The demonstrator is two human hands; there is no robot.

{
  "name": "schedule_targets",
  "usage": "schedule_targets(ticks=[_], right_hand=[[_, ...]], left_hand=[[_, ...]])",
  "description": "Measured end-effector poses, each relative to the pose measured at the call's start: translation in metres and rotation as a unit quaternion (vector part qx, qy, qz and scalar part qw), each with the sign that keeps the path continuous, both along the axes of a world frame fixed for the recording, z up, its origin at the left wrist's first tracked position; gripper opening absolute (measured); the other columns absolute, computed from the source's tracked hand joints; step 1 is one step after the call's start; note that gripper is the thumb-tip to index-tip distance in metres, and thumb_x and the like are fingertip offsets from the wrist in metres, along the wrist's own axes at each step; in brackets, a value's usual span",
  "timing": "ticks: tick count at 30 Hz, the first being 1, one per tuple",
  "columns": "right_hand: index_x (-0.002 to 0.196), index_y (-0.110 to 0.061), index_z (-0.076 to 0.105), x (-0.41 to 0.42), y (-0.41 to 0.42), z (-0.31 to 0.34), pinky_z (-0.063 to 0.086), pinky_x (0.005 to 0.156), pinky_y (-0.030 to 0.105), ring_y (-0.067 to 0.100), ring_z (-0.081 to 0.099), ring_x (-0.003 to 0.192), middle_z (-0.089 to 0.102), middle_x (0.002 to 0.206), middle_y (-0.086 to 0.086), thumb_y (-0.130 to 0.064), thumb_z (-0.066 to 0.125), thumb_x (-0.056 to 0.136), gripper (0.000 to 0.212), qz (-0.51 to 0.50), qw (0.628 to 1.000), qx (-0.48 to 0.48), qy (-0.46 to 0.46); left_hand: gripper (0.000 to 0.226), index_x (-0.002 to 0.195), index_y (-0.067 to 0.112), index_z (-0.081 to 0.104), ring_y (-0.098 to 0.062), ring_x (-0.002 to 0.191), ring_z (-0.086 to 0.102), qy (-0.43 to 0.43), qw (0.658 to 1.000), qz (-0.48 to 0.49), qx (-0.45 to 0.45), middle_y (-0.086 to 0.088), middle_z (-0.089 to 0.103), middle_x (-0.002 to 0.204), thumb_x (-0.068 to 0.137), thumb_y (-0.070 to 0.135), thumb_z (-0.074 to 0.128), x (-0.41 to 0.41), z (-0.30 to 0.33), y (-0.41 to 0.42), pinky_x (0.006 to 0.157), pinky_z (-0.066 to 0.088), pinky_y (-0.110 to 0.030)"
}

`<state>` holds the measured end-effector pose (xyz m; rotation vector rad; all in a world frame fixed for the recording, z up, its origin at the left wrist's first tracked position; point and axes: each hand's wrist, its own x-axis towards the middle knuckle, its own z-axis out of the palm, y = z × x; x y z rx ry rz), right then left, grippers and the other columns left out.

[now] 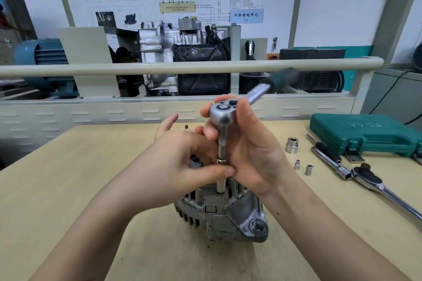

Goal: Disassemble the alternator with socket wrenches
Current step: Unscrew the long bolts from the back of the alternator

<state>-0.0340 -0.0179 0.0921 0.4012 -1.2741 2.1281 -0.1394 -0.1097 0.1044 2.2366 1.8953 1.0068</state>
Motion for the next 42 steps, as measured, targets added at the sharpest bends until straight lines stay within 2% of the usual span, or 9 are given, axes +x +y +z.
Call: schedule_targets(ticks=[5, 10, 15, 20, 23, 25, 28, 34, 42], right_hand=[[0.083, -0.013, 0.064, -0.001, -0.003, 0.001, 0.055, 0.059, 0.024, 0.009, 0.062, 0.057, 0.070, 0.078, 0.002, -0.038, 0.075, 0.062, 0.034, -0.003, 1.000, -0.006, -0.006], [0.101, -0.009, 0.055, -0.004, 0.001, 0.003, 0.054, 0.061, 0.020, 0.004, 0.060, 0.052, 0.070, 0.073, -0.006, -0.051, 0.041, 0.076, 0.051, -0.034, 0.996, 0.009, -0.079], [0.076, -0.016, 0.072, -0.003, 0.000, 0.000, 0.054, 0.065, 0.018, 0.004, 0.060, 0.053, 0.065, 0.064, -0.003, -0.054, 0.050, 0.074, 0.044, -0.021, 0.998, 0.011, -0.065], [0.105, -0.008, 0.043, 0.000, -0.002, 0.001, 0.055, 0.060, 0.026, 0.010, 0.060, 0.058, 0.067, 0.064, -0.001, -0.040, 0.080, 0.051, 0.073, -0.006, 1.000, -0.018, -0.020], [0.101, -0.007, 0.048, -0.002, -0.002, 0.001, 0.054, 0.059, 0.024, 0.009, 0.060, 0.058, 0.066, 0.063, -0.003, -0.045, 0.073, 0.060, 0.061, -0.020, 0.999, -0.026, -0.034], [0.085, -0.013, 0.067, -0.004, -0.002, 0.000, 0.053, 0.057, 0.021, 0.005, 0.060, 0.055, 0.065, 0.063, -0.005, -0.052, 0.057, 0.068, 0.044, -0.032, 0.998, -0.013, -0.061], [0.072, -0.020, 0.075, -0.006, -0.002, 0.001, 0.052, 0.058, 0.020, 0.004, 0.062, 0.056, 0.067, 0.069, -0.004, -0.053, 0.044, 0.074, 0.045, -0.028, 0.998, 0.006, -0.064], [0.093, -0.012, 0.063, -0.003, -0.002, 0.003, 0.055, 0.065, 0.024, 0.009, 0.066, 0.066, 0.071, 0.085, -0.001, -0.046, 0.046, 0.076, 0.042, 0.004, 0.998, 0.024, -0.056], [0.106, -0.011, 0.053, 0.005, 0.006, 0.005, 0.051, 0.079, 0.029, 0.012, 0.065, 0.086, 0.069, 0.096, 0.000, -0.028, 0.046, 0.085, 0.028, 0.031, 0.994, 0.094, -0.044]], left_hand=[[0.042, 0.070, 0.020, 0.070, 0.024, 0.094, 0.047, -0.049, 0.999, 0.004, 0.015, 0.021, 0.065, 0.087, 0.058, 0.060, 0.063, 0.002, 0.000, 0.001, 0.113, 0.017, -0.037], [0.034, 0.071, 0.022, 0.072, -0.001, 0.091, 0.054, -0.100, 0.995, -0.009, -0.012, 0.019, 0.066, 0.081, 0.069, 0.055, 0.068, 0.002, 0.000, -0.001, 0.088, 0.036, -0.022], [0.041, 0.076, 0.018, 0.068, 0.014, 0.099, 0.050, -0.053, 0.999, -0.012, -0.001, 0.030, 0.060, 0.094, 0.062, 0.056, 0.060, 0.000, 0.000, 0.000, 0.110, 0.023, -0.039], [0.041, 0.062, 0.023, 0.064, 0.008, 0.089, 0.057, -0.019, 1.000, 0.011, 0.022, 0.021, 0.066, 0.077, 0.060, 0.061, 0.050, 0.000, -0.002, 0.001, 0.114, 0.012, -0.039], [0.040, 0.062, 0.024, 0.064, 0.006, 0.085, 0.059, -0.007, 0.999, 0.022, 0.028, 0.020, 0.067, 0.072, 0.060, 0.061, 0.050, 0.002, -0.004, 0.002, 0.114, 0.006, -0.031], [0.039, 0.068, 0.021, 0.068, 0.007, 0.089, 0.058, -0.007, 0.999, 0.028, 0.017, 0.019, 0.068, 0.075, 0.062, 0.058, 0.056, 0.002, -0.003, 0.003, 0.112, 0.006, -0.024], [0.040, 0.075, 0.011, 0.070, -0.003, 0.094, 0.055, -0.023, 1.000, 0.020, -0.004, 0.003, 0.071, 0.081, 0.070, 0.048, 0.055, 0.000, -0.002, 0.002, 0.105, 0.017, -0.013], [0.041, 0.089, 0.006, 0.066, 0.002, 0.087, 0.060, -0.080, 0.996, -0.005, -0.033, 0.005, 0.069, 0.086, 0.071, 0.041, 0.056, -0.001, 0.000, -0.003, 0.110, 0.026, -0.040], [0.020, 0.085, 0.026, 0.064, 0.009, 0.092, 0.059, -0.109, 0.993, -0.033, -0.033, 0.017, 0.070, 0.085, 0.070, 0.039, 0.061, 0.003, 0.003, -0.006, 0.107, 0.032, -0.046]])
